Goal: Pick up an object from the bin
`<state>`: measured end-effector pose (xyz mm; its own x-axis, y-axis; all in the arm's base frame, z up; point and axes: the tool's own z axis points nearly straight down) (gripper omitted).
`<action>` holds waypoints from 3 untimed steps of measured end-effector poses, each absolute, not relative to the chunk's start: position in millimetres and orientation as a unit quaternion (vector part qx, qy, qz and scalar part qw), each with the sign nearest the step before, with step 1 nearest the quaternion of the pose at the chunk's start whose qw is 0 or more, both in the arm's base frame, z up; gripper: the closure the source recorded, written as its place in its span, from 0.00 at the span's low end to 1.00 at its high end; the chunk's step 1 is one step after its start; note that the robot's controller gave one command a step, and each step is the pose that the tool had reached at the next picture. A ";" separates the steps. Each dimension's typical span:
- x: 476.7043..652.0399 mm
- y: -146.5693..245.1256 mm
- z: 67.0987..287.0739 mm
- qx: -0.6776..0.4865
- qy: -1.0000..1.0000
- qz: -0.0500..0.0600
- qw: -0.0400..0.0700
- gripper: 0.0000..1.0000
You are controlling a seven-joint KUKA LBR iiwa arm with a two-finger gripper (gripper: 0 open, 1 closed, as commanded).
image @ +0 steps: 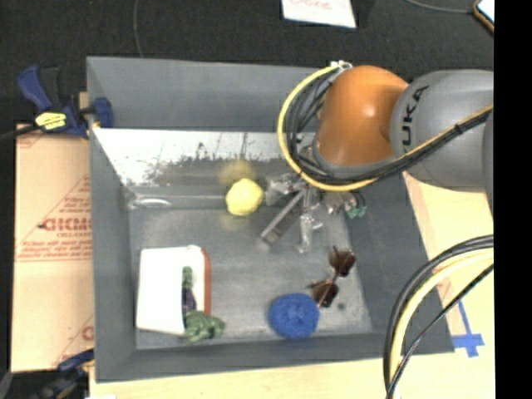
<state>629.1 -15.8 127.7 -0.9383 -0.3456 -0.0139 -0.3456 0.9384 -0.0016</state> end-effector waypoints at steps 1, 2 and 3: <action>617.7 -53.3 101.0 -0.154 0.988 0.000 0.003 0.00; 639.5 -31.8 71.0 -0.282 0.959 -0.001 0.011 0.00; 639.7 -36.4 71.7 -0.238 0.971 0.000 0.010 1.00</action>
Offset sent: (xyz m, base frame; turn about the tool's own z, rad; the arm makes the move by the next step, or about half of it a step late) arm 0.0089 -0.0147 -0.0577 -0.2234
